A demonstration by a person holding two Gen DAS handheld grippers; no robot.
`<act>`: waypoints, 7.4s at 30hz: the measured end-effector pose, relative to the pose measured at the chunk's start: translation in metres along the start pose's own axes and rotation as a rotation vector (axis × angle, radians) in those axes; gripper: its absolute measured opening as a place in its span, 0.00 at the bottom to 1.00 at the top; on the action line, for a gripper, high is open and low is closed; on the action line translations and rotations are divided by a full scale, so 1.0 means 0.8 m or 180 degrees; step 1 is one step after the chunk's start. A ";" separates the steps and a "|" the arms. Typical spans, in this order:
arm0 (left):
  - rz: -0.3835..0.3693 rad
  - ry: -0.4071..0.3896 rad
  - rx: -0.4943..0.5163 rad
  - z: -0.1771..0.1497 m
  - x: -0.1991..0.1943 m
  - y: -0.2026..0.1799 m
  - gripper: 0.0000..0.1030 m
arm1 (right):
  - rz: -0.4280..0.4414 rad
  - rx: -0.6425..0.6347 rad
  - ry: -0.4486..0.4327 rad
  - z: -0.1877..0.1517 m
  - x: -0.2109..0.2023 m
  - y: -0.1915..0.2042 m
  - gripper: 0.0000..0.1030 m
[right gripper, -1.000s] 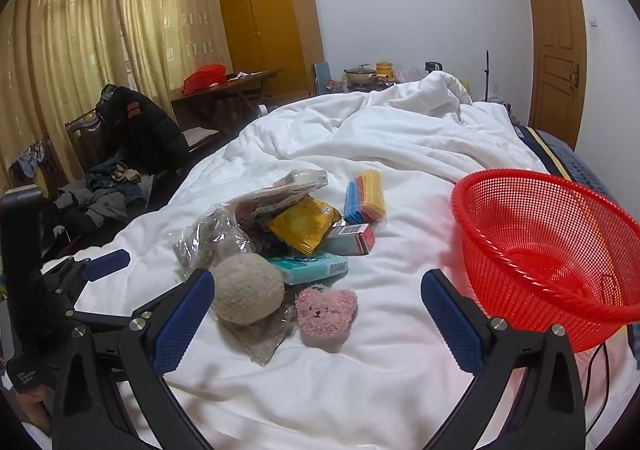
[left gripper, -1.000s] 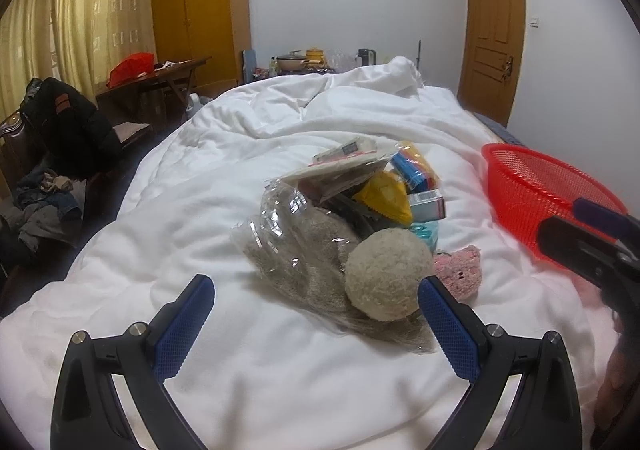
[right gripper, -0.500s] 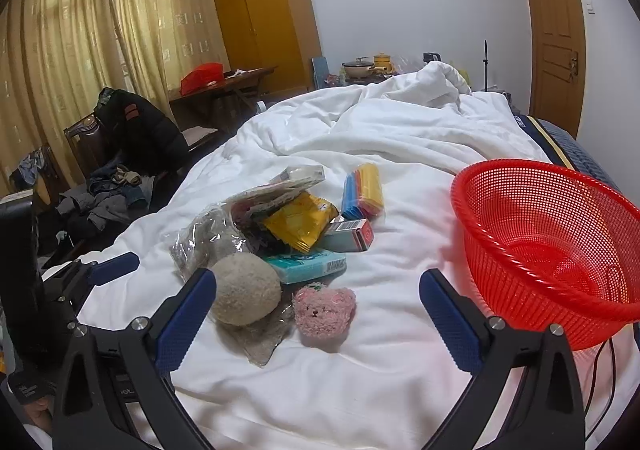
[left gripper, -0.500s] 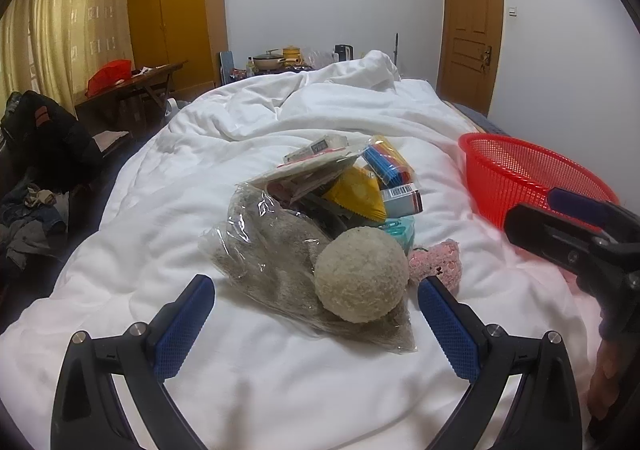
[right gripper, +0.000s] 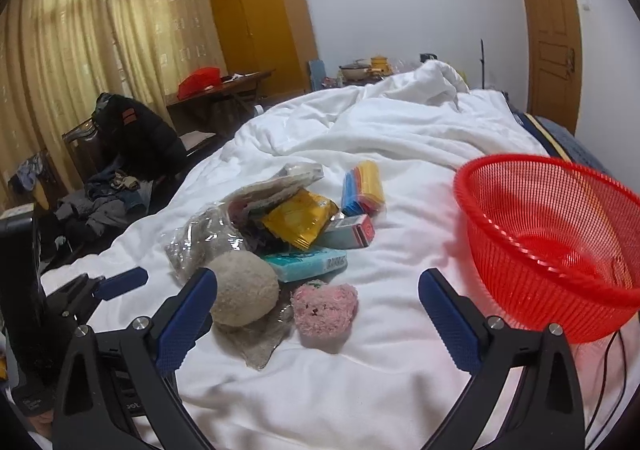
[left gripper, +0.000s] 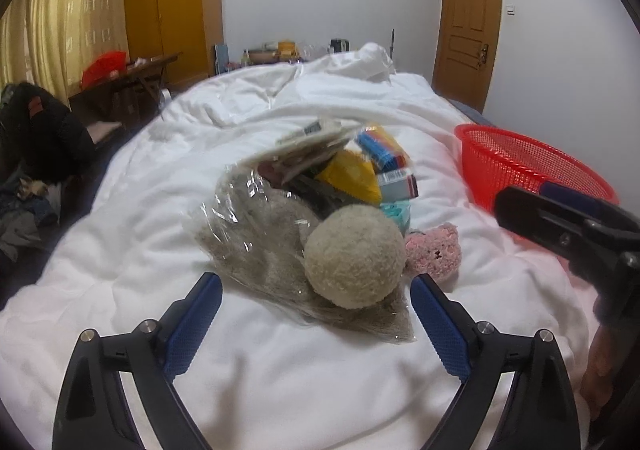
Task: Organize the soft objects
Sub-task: 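Grasp the grey felt ball with the left tool while the right tool grasps the pink bear, then carry the ball and bear into the red basket and open both tools, then grasp the clear fabric bag with the left tool while the right tool grasps the blue tissue pack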
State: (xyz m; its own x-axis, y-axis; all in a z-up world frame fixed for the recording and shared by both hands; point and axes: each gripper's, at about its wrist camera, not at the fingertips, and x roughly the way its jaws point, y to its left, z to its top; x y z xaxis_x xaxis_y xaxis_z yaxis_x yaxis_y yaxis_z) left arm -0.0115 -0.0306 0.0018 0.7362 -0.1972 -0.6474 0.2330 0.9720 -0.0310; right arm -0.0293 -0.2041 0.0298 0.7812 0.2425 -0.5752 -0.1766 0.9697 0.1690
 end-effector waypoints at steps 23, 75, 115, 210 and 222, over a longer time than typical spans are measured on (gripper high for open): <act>-0.0217 0.0201 0.0141 0.023 0.035 -0.002 0.84 | 0.0190 0.0367 0.0166 0.005 0.004 -0.036 0.95; -0.0243 -0.0254 0.0066 0.013 -0.016 -0.005 0.50 | 0.0189 -0.0042 0.0335 0.022 0.016 -0.023 0.35; -0.0761 0.0756 0.0791 0.119 0.170 -0.305 0.52 | -0.1176 0.0720 0.1224 -0.024 0.022 -0.277 0.36; -0.0176 0.0181 -0.0729 0.007 0.013 0.072 0.87 | 0.0370 -0.0141 0.0111 0.061 -0.040 -0.008 0.82; -0.0482 0.0500 -0.1381 -0.022 0.047 0.111 0.87 | 0.0459 0.0234 0.1026 0.030 0.095 0.000 0.82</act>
State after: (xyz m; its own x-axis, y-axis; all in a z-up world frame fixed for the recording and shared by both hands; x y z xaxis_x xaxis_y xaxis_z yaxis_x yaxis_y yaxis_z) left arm 0.0257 0.0503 -0.0387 0.6020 -0.3511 -0.7172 0.0190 0.9042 -0.4267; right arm 0.0444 -0.1864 0.0051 0.5204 0.3852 -0.7621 -0.2186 0.9228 0.3172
